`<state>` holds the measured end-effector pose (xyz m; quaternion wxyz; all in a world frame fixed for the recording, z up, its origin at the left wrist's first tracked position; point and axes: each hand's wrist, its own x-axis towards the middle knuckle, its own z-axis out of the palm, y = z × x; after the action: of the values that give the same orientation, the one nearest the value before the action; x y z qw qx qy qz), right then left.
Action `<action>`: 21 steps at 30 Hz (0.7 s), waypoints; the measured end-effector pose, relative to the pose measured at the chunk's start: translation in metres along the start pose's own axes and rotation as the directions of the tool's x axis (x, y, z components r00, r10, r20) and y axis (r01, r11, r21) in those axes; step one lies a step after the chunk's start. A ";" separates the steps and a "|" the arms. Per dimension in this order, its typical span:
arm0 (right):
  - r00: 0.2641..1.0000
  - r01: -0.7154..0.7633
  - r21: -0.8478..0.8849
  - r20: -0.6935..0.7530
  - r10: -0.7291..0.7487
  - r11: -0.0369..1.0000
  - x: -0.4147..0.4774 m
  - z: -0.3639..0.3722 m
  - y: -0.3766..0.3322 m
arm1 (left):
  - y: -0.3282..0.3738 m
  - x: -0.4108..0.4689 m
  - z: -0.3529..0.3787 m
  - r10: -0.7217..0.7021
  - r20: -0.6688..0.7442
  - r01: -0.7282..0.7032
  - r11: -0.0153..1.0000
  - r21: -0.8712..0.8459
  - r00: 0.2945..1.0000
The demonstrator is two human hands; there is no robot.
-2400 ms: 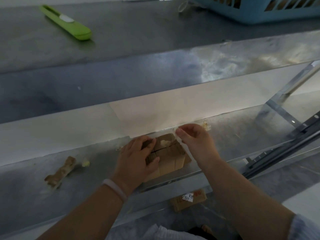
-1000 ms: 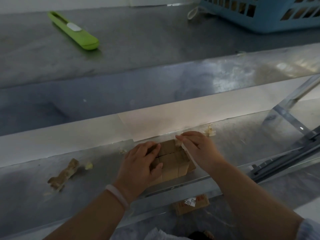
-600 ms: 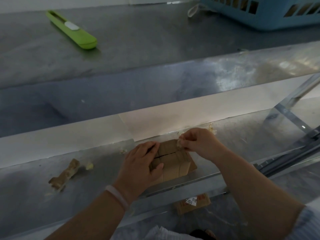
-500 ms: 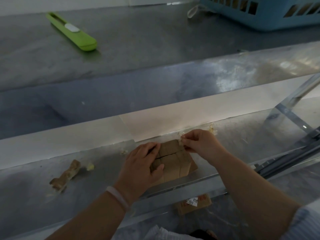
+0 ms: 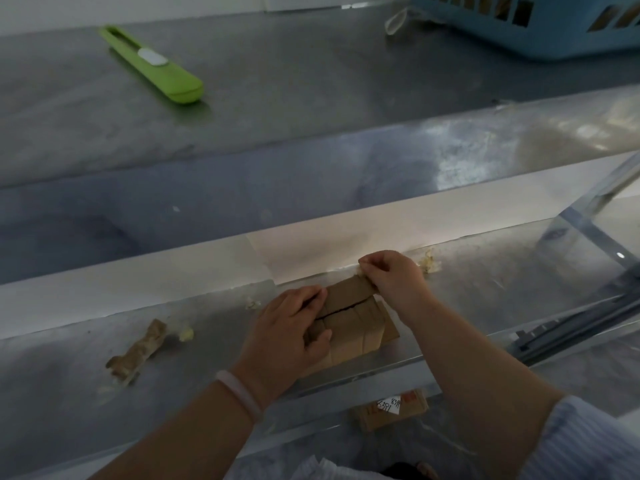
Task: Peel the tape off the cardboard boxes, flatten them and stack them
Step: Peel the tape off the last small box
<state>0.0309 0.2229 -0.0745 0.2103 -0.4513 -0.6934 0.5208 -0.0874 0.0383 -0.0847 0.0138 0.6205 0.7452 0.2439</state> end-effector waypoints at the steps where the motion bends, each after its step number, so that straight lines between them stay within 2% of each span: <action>1: 0.997 -0.074 0.089 0.041 0.071 0.993 0.002 0.001 0.001 | 0.000 0.000 0.000 -0.001 0.003 0.001 1.000 -0.002 1.000; 2: 0.990 -0.130 0.149 0.074 0.120 0.980 0.004 0.001 0.001 | 0.000 -0.001 0.001 -0.005 0.006 0.005 1.000 -0.004 1.000; 4: 0.988 -0.147 0.159 0.069 0.137 0.976 0.007 0.002 0.002 | 0.000 -0.001 0.001 -0.015 0.007 0.016 1.000 -0.014 1.000; 7: 0.999 -0.045 0.002 -0.001 0.045 0.999 0.006 0.002 0.004 | -0.001 -0.001 0.002 -0.017 0.001 0.017 1.000 -0.015 1.000; 8: 1.000 -0.015 -0.002 -0.004 0.015 1.000 0.003 0.001 0.006 | -0.001 -0.001 0.002 -0.019 0.003 0.019 1.000 -0.008 1.000; 10: 0.999 -0.015 0.084 0.032 0.012 0.996 -0.002 -0.003 0.014 | 0.000 0.000 0.001 -0.020 0.013 0.020 1.000 0.011 1.000; 12: 0.990 -0.109 0.259 0.117 0.081 0.960 -0.008 -0.011 0.021 | 0.000 0.000 0.001 -0.013 0.020 0.012 1.000 0.021 1.000; 15: 0.944 -0.298 0.532 0.289 0.161 0.792 -0.010 -0.025 0.027 | -0.002 0.000 0.002 0.002 0.018 -0.002 1.000 -0.002 1.000; 17: 0.927 -0.325 0.557 0.347 0.142 0.764 -0.009 -0.030 0.026 | -0.005 -0.001 0.002 0.033 0.017 -0.032 0.999 -0.032 0.999; 21: 0.901 -0.321 0.491 0.423 0.101 0.810 -0.007 -0.030 0.018 | -0.011 0.000 0.000 0.104 0.033 -0.102 0.993 -0.067 0.994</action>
<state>0.0647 0.2333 -0.0789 0.1333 -0.3389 -0.4858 0.7946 -0.0977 0.0367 -0.0891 0.0352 0.6617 0.7035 0.2569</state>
